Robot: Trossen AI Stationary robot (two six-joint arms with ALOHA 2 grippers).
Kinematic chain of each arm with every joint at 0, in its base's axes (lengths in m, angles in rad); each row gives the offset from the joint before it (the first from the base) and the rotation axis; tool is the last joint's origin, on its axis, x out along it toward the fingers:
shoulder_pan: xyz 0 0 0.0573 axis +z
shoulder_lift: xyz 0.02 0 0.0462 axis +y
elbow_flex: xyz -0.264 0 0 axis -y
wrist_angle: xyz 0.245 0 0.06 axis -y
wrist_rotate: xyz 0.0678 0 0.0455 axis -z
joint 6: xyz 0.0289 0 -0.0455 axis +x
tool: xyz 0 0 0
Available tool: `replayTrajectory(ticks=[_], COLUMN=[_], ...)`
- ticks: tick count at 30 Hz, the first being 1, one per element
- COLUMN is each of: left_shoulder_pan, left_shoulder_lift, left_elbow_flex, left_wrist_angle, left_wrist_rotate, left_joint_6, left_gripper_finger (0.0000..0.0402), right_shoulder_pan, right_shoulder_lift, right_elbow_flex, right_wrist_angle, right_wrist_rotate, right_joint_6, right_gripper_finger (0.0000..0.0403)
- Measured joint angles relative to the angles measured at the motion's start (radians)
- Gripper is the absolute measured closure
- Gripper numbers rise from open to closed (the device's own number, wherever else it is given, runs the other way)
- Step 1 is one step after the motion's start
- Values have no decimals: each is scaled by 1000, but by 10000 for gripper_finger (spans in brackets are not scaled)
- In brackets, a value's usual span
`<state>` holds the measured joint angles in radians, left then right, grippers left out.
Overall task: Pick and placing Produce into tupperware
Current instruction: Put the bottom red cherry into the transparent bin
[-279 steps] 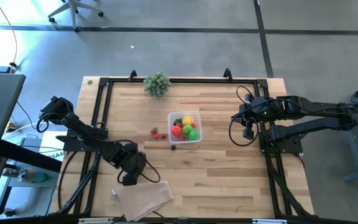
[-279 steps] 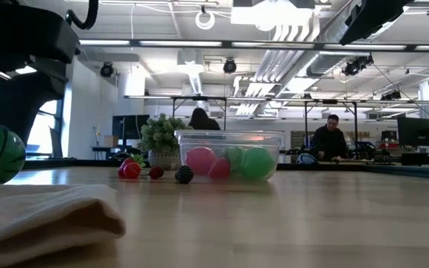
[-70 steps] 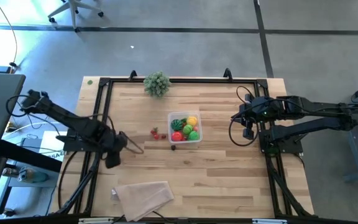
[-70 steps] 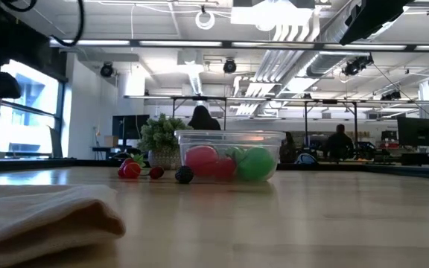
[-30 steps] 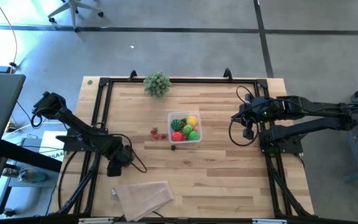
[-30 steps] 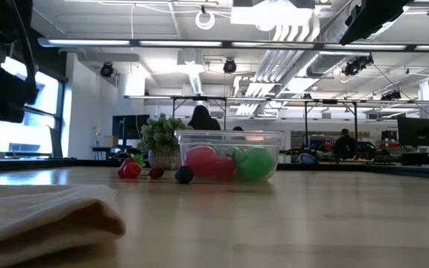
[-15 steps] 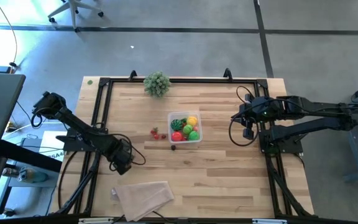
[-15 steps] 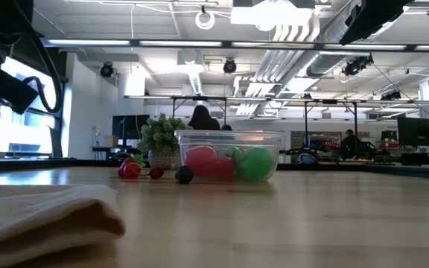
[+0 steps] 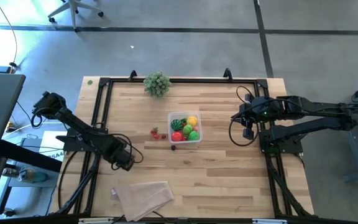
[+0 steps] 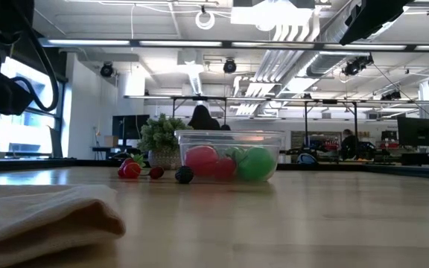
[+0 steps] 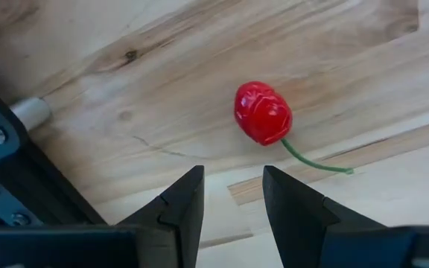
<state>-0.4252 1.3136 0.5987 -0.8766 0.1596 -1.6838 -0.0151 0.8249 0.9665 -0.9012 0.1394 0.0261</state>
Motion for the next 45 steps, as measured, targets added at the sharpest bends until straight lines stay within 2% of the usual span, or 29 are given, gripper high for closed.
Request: replayTrajectory(ticks=[9,12,22,32,45], left_shoulder_pan=[0,2,92,92,91], left_shoulder_lift=[-28,-43,-73,-73,-73], left_elbow_flex=[0,0,1,1,1], left_wrist_angle=[47,42,35,-45,-11], left_wrist_rotate=[-3,-35,-81,-107,-134], left_joint_6=[61,55,61,45,64], left_gripper_finger=[273,273,273,273,273], right_shoulder_pan=[0,0,0,0,0], right_shoulder_lift=[0,0,0,0,0], right_elbow_flex=[0,0,0,0,0], right_wrist_angle=[0,0,0,0,0], right_wrist_rotate=[0,0,0,0,0], right_joint_6=[0,0,0,0,0], right_gripper_finger=[368,368,368,368,368])
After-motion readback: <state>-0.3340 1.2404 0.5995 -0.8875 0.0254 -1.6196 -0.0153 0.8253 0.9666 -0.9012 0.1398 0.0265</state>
